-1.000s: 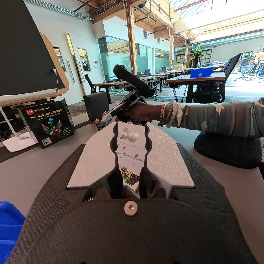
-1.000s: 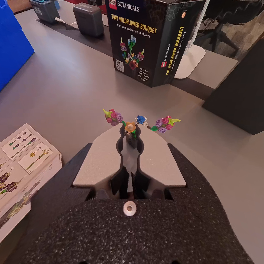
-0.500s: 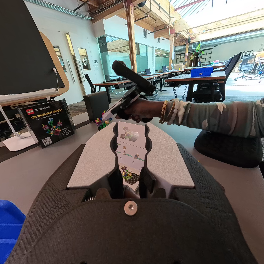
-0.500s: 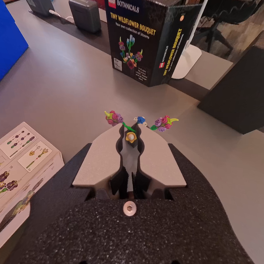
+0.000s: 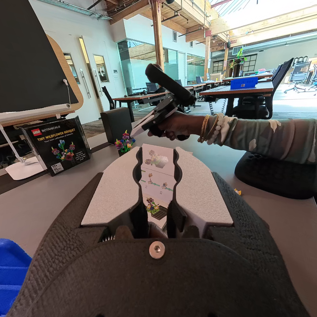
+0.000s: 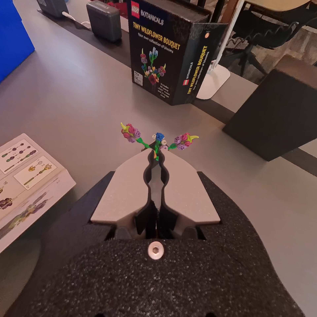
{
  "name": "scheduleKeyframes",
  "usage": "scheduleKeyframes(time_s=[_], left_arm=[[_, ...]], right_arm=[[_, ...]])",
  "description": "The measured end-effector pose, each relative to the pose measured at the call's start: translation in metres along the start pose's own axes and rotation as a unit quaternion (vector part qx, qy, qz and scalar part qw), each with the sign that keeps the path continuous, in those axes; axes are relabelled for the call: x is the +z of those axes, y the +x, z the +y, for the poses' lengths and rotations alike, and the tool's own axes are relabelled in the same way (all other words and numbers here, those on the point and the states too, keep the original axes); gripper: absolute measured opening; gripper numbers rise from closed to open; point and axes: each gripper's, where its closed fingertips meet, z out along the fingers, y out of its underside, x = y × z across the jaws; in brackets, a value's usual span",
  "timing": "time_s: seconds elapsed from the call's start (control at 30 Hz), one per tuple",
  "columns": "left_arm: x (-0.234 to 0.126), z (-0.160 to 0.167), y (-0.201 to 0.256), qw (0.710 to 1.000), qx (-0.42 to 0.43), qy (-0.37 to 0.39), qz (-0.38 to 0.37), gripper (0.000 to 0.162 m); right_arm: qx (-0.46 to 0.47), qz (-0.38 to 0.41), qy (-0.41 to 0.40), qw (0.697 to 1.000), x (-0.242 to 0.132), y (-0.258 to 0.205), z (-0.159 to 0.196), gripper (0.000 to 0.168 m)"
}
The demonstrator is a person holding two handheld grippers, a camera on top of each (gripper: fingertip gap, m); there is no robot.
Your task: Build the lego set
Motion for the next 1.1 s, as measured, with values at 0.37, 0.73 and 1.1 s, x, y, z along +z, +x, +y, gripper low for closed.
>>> scheduleKeyframes(time_s=[0.37,0.73,1.1], left_arm=[[0.001,0.008,-0.002,1.000,0.012,-0.024,-0.010,0.034],[0.003,0.023,-0.011,0.997,0.010,-0.071,-0.037,0.034],[0.009,0.039,-0.003,0.991,0.054,-0.124,-0.023,0.023]], right_arm=[[-0.040,0.006,0.002,0.999,0.013,-0.009,0.001,0.006],[-0.006,-0.283,0.175,0.943,-0.096,-0.113,-0.036,0.032],[-0.043,-0.247,0.128,0.959,-0.088,-0.125,0.019,0.025]])
